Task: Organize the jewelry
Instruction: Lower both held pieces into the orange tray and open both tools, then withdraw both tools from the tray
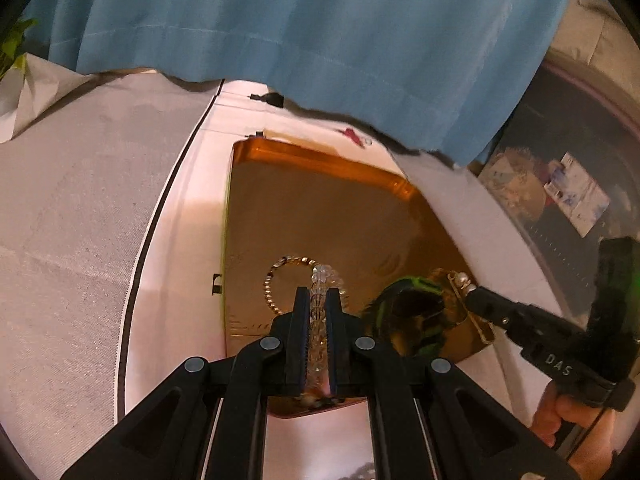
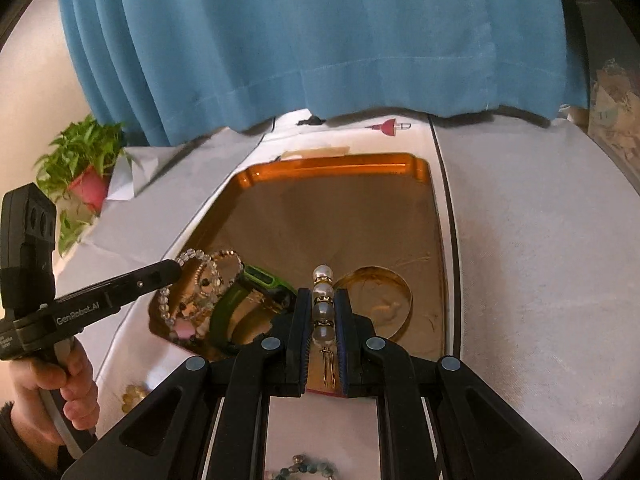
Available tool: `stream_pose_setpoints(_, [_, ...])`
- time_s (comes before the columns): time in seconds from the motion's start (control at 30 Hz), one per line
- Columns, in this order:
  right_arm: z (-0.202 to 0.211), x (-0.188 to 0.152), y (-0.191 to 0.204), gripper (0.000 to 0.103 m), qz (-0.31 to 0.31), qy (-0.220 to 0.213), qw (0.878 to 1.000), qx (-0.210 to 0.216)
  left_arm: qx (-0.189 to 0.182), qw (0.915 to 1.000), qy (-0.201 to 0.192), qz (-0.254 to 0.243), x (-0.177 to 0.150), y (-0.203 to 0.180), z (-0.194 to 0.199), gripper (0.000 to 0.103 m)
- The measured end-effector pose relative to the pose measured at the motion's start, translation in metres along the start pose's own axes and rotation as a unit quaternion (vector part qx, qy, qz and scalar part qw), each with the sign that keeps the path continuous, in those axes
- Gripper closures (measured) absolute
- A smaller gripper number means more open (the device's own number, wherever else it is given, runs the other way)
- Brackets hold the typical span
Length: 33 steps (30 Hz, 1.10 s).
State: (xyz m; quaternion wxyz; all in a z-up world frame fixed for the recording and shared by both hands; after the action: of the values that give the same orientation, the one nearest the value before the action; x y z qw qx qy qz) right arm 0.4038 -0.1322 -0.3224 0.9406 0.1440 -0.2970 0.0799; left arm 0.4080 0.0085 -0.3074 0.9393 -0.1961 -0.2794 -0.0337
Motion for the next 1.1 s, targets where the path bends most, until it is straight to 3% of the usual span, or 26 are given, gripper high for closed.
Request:
stream_pose_setpoints(0.07, [-0.002, -0.002, 0.003, 0.091, 0.01, 0.006, 1.0, -0.007, 0.023, 0.9997, 0.004, -0.011, -0.003, 0.0, -0.002, 0.097])
stream_pose_setpoints(0.1, [-0.005, -0.005, 0.005, 0.09, 0.021, 0.012, 1.0, -0.01, 0.033, 0.9994, 0.005, -0.013, -0.004, 0.001, -0.002, 0.09])
stream_pose_setpoints(0.13, [-0.006, -0.007, 0.007, 0.09, 0.029, 0.015, 0.999, -0.013, 0.043, 0.999, 0.007, -0.013, -0.006, 0.001, -0.001, 0.072])
stream_pose_setpoints(0.17, [-0.005, -0.01, 0.007, 0.089, 0.035, 0.017, 0.999, -0.019, 0.047, 0.9988, 0.008, -0.013, -0.006, 0.001, 0.0, 0.06])
stream_pose_setpoints(0.2, [-0.004, -0.011, 0.007, 0.086, 0.038, 0.017, 0.999, -0.025, 0.049, 0.9986, 0.002, -0.018, -0.006, -0.002, 0.006, 0.04])
stream_pose_setpoints(0.23, [-0.003, -0.011, 0.007, 0.076, 0.041, 0.016, 0.999, -0.031, 0.05, 0.9985, -0.004, -0.024, -0.005, -0.004, 0.009, 0.035])
stream_pose_setpoints(0.27, [0.001, -0.012, 0.006, 0.069, 0.041, 0.012, 0.998, -0.037, 0.053, 0.998, -0.012, -0.032, -0.005, -0.007, 0.015, 0.035])
stream_pose_setpoints(0.33, [0.012, -0.015, 0.006, 0.04, 0.036, -0.004, 0.999, -0.038, 0.067, 0.9964, -0.022, -0.047, -0.008, -0.013, 0.027, 0.031])
stream_pose_setpoints(0.47, [0.038, -0.028, 0.006, 0.035, 0.021, -0.033, 0.999, -0.036, 0.057, 0.9976, -0.018, -0.036, -0.023, -0.021, 0.046, 0.03])
stream_pose_setpoints(0.6, [0.066, -0.047, 0.016, 0.031, -0.027, -0.058, 0.998, 0.015, 0.058, 0.9967, -0.03, -0.048, -0.038, -0.04, 0.073, 0.023])
stream_pose_setpoints(0.67, [0.079, -0.054, 0.026, 0.018, -0.019, -0.071, 0.997, 0.022, 0.063, 0.9957, -0.036, -0.059, -0.045, -0.05, 0.089, 0.021])
stream_pose_setpoints(0.73, [0.095, -0.068, 0.037, 0.002, -0.005, -0.068, 0.998, -0.007, 0.069, 0.9941, -0.047, -0.07, -0.057, -0.062, 0.112, 0.017])
stream_pose_setpoints(0.83, [0.109, -0.088, 0.048, 0.0, -0.005, -0.046, 0.999, -0.025, 0.049, 0.9956, -0.053, -0.059, -0.072, -0.075, 0.143, 0.006])
stream_pose_setpoints(0.93, [0.133, -0.104, 0.063, 0.0, -0.022, -0.029, 0.999, -0.004, 0.039, 0.9959, -0.063, -0.052, -0.085, -0.083, 0.171, 0.001])
stream_pose_setpoints(1.03, [0.156, -0.113, 0.069, 0.0, -0.039, -0.024, 0.999, 0.001, 0.086, 0.9909, -0.087, -0.056, -0.093, -0.082, 0.195, 0.001])
stream_pose_setpoints(1.1, [0.177, -0.118, 0.066, 0.0, -0.053, -0.026, 0.998, -0.025, 0.13, 0.986, -0.086, -0.059, -0.101, -0.078, 0.208, 0.001])
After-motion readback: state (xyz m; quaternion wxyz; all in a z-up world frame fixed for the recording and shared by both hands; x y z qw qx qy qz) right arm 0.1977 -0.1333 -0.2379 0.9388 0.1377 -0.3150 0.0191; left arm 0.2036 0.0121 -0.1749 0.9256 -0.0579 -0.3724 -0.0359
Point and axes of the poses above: each gripper's, at about its wrist camera, not at the fingertips, and z roughly against the way its jaws point, y to its left, x to its top, the point moved 9 cm from there along -z, roughly the way its jaws point, and after that the axes turned 9 degrees about y, right-handed, at the moved point
